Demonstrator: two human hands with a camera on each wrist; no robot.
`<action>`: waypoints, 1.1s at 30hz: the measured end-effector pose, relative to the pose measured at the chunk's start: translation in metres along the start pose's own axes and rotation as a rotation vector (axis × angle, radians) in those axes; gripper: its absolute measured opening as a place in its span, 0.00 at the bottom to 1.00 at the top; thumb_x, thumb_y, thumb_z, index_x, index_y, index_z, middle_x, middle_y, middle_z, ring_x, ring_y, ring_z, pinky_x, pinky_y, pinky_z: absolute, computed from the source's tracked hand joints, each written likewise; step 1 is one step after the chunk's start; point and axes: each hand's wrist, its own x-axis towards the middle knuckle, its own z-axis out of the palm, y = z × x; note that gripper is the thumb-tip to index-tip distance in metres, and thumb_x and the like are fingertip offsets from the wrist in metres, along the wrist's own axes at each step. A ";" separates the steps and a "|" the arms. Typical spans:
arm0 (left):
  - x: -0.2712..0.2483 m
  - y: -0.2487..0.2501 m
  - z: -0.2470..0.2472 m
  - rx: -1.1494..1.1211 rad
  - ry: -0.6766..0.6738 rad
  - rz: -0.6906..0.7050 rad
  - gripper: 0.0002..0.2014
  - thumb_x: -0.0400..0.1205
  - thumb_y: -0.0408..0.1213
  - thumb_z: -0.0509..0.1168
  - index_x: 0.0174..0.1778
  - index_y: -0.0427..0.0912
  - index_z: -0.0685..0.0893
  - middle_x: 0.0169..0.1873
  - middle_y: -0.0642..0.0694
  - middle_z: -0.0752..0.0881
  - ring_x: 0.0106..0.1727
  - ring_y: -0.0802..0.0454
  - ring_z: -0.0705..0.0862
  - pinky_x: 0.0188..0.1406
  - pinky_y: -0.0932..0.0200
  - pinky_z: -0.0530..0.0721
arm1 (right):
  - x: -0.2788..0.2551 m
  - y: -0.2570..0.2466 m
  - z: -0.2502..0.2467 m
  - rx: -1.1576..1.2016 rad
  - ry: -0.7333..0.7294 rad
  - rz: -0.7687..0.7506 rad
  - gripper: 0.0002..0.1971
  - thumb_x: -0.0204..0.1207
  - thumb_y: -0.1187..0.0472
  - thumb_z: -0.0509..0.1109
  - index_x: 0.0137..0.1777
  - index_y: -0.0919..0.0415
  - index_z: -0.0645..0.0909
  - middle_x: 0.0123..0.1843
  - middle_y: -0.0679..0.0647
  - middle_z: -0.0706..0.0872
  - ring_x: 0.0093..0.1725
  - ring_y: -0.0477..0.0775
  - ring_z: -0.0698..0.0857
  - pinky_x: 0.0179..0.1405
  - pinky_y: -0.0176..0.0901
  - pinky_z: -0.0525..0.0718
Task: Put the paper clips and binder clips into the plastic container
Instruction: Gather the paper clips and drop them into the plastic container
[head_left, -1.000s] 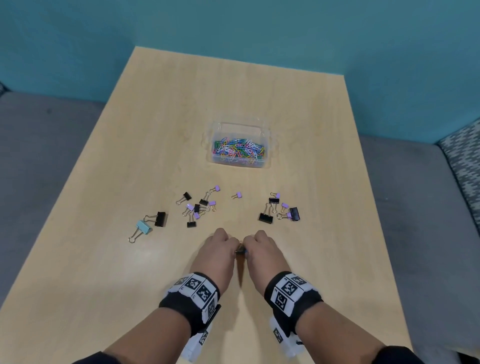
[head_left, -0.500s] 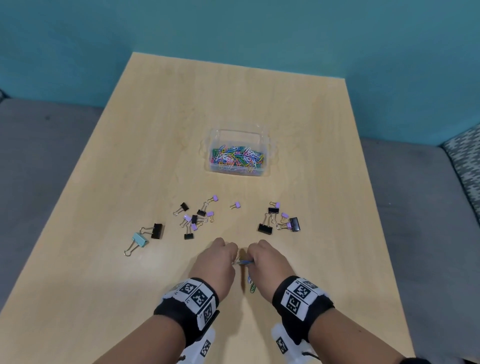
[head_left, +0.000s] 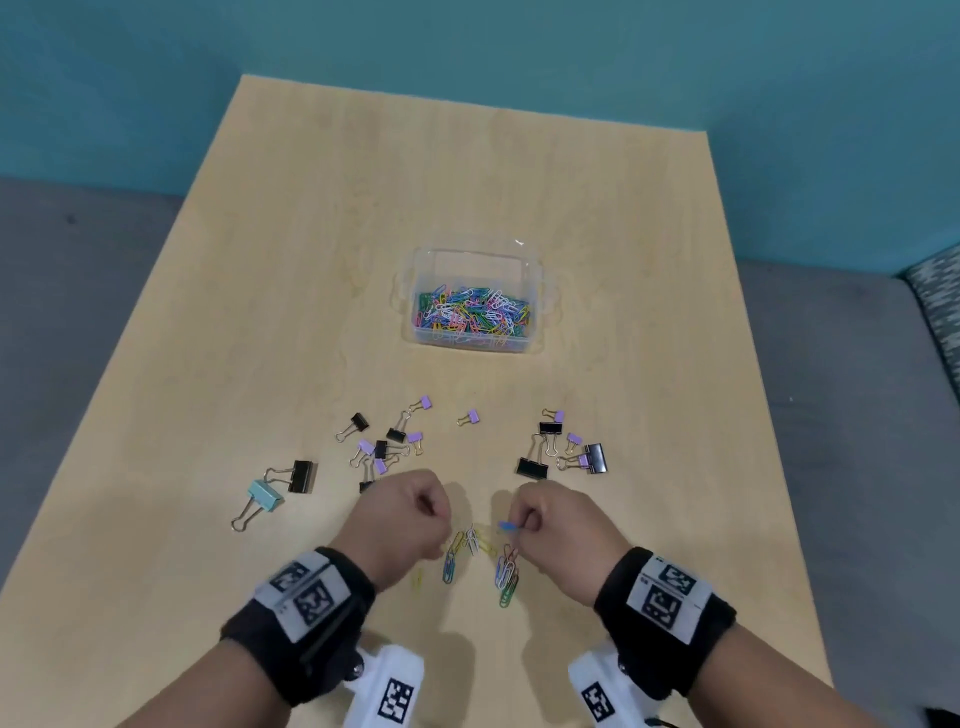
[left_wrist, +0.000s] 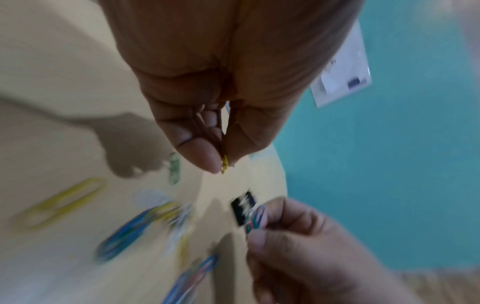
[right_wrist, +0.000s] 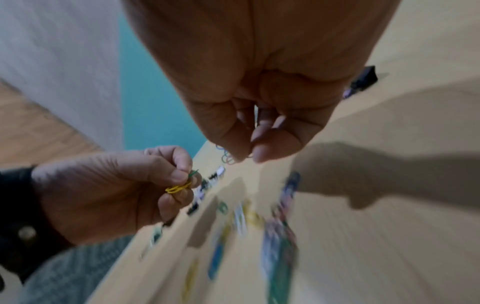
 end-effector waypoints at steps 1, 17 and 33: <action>0.003 0.010 -0.007 -0.101 0.007 0.003 0.04 0.63 0.27 0.66 0.26 0.40 0.81 0.25 0.41 0.83 0.24 0.52 0.81 0.35 0.46 0.86 | 0.003 -0.005 -0.009 0.061 0.013 0.012 0.06 0.68 0.67 0.67 0.35 0.55 0.79 0.30 0.44 0.79 0.27 0.46 0.77 0.32 0.45 0.81; 0.105 0.130 -0.062 0.130 0.341 0.330 0.09 0.71 0.28 0.68 0.35 0.49 0.83 0.34 0.48 0.86 0.36 0.41 0.88 0.43 0.47 0.88 | 0.122 -0.094 -0.126 -0.216 0.388 -0.050 0.14 0.72 0.62 0.69 0.58 0.58 0.81 0.54 0.57 0.83 0.50 0.59 0.83 0.44 0.43 0.77; -0.029 -0.058 0.016 0.982 0.074 0.562 0.26 0.60 0.35 0.78 0.55 0.47 0.82 0.55 0.49 0.80 0.49 0.47 0.77 0.45 0.55 0.85 | -0.044 0.025 0.046 -0.626 0.141 -0.180 0.31 0.63 0.50 0.76 0.66 0.51 0.71 0.64 0.50 0.75 0.56 0.59 0.74 0.50 0.49 0.81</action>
